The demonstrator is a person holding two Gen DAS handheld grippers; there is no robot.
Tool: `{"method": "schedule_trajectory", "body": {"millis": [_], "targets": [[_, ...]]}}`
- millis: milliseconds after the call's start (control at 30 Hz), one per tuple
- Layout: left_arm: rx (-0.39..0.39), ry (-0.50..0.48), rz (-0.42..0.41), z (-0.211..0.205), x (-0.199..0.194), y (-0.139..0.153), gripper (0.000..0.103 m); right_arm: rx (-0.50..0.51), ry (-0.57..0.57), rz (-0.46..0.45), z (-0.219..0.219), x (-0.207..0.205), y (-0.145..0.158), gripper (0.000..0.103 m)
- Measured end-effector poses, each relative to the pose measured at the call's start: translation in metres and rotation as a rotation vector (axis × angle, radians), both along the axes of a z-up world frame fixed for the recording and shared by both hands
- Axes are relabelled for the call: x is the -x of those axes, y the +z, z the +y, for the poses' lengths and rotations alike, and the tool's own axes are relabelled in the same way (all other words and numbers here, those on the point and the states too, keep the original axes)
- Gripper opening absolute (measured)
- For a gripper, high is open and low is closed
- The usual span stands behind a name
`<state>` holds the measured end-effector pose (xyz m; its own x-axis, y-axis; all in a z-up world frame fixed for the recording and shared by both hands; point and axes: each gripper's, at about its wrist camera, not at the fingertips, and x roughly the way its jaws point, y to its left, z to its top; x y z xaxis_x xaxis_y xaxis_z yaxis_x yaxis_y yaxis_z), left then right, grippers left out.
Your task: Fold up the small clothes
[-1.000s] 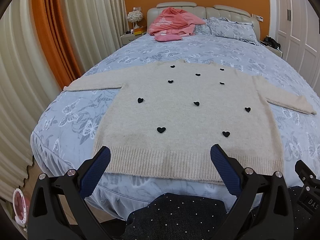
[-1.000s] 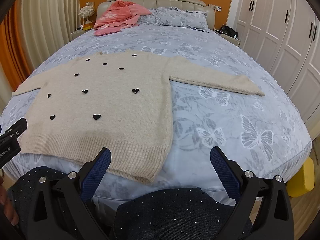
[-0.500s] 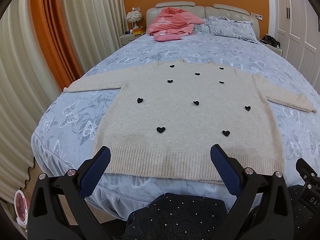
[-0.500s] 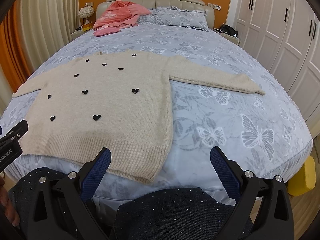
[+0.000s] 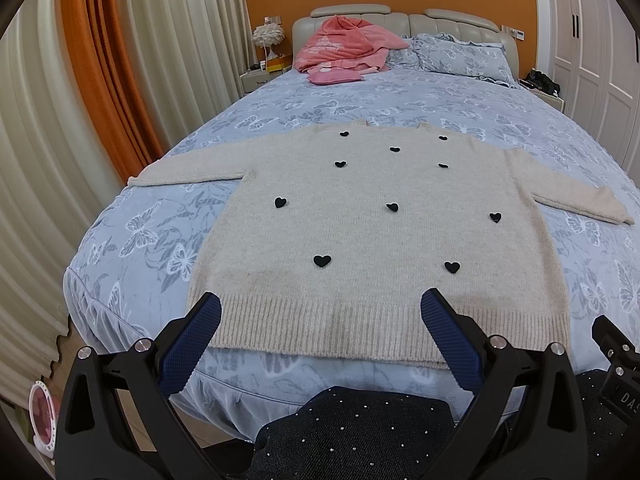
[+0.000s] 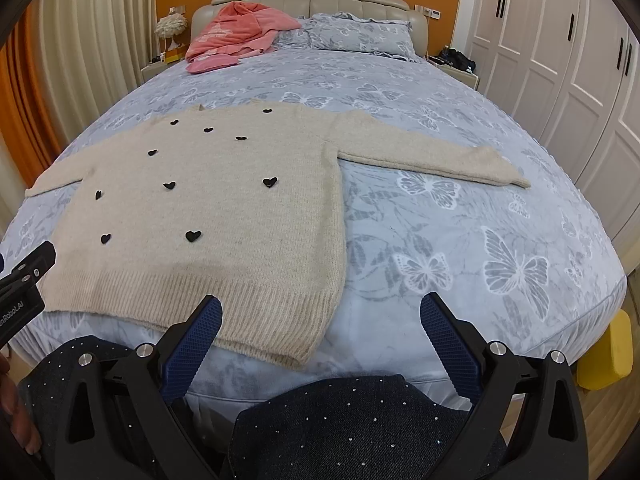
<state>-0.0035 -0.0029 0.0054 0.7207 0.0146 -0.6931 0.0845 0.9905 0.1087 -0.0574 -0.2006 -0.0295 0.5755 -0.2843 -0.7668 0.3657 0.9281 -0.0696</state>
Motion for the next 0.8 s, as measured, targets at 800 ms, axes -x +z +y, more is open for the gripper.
{"method": "schedule_trajectory", "body": {"millis": [800], "targets": [[-0.003,0.0,-0.002,-0.0019,0.0008,-0.0008,0.098,-0.005,-0.001,-0.001,-0.0009,-0.0003,0.0006,0.098]]}}
